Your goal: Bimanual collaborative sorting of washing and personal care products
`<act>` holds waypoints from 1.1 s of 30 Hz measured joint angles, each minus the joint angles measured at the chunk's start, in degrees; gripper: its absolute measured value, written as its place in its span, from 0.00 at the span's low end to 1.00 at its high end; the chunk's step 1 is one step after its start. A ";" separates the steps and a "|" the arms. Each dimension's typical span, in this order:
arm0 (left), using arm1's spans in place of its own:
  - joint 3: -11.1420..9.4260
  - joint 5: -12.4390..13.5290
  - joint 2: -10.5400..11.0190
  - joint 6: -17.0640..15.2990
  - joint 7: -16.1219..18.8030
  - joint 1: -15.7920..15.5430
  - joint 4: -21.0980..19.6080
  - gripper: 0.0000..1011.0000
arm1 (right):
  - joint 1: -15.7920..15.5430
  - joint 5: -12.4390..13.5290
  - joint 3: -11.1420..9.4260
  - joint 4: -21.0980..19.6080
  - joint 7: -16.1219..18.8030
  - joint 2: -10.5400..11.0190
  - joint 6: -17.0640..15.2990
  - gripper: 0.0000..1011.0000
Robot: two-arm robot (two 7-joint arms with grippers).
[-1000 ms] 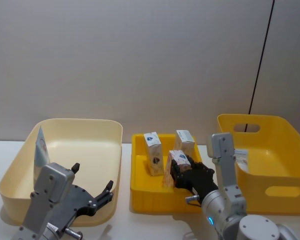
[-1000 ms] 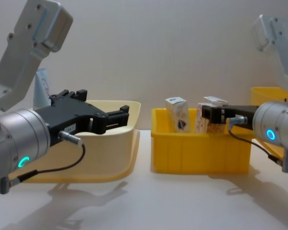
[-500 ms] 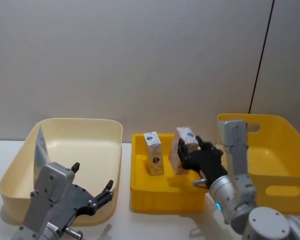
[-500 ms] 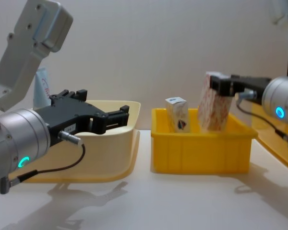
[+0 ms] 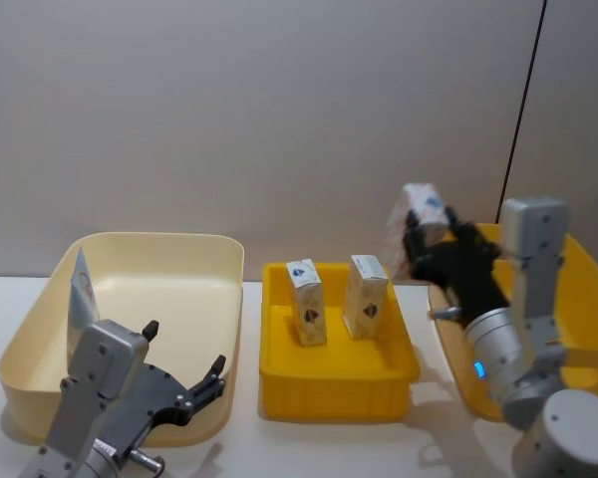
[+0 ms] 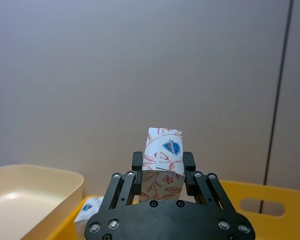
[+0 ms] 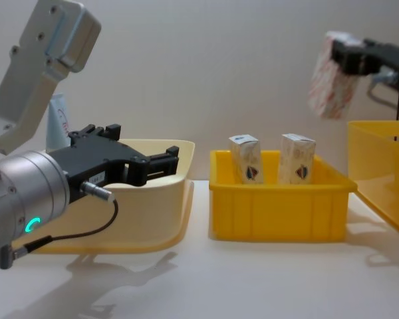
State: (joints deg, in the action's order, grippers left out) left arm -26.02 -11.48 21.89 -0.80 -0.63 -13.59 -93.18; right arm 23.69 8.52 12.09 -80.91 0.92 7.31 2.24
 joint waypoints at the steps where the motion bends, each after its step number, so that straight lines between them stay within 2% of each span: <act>1: 0.00 0.00 0.00 0.00 0.00 0.00 0.00 0.99 | 0.00 0.00 0.00 0.00 0.00 0.00 0.00 0.45; 3: 0.00 0.00 0.00 0.00 0.00 0.00 0.00 0.99 | -0.06 -0.27 -1.24 -0.79 -0.63 0.44 1.65 0.46; 7: 0.00 0.00 0.00 0.00 0.00 0.00 0.00 0.99 | -0.33 -0.59 -2.64 -1.63 -1.36 0.93 2.91 0.45; 9: 0.00 0.00 0.00 0.00 0.00 0.00 0.00 0.99 | -0.73 -1.03 -4.03 -2.45 -2.30 1.47 3.89 0.45; 18: 0.00 0.00 0.00 0.00 0.00 0.00 0.00 0.99 | -2.33 -2.42 -7.74 -4.94 -5.13 2.89 4.17 0.46; 26: 0.00 0.00 0.00 0.00 0.00 0.00 0.00 0.99 | -4.21 -3.61 -10.71 -7.32 -7.27 4.05 0.77 0.45; 33: 0.00 0.00 0.00 0.00 0.00 0.00 0.00 0.99 | -5.70 -4.35 -12.58 -9.19 -8.47 4.75 -4.62 0.45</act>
State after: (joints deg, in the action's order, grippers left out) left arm -26.02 -11.48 21.89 -0.79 -0.63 -13.59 -93.18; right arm 17.98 4.17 -0.48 -90.10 -7.55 12.05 -2.38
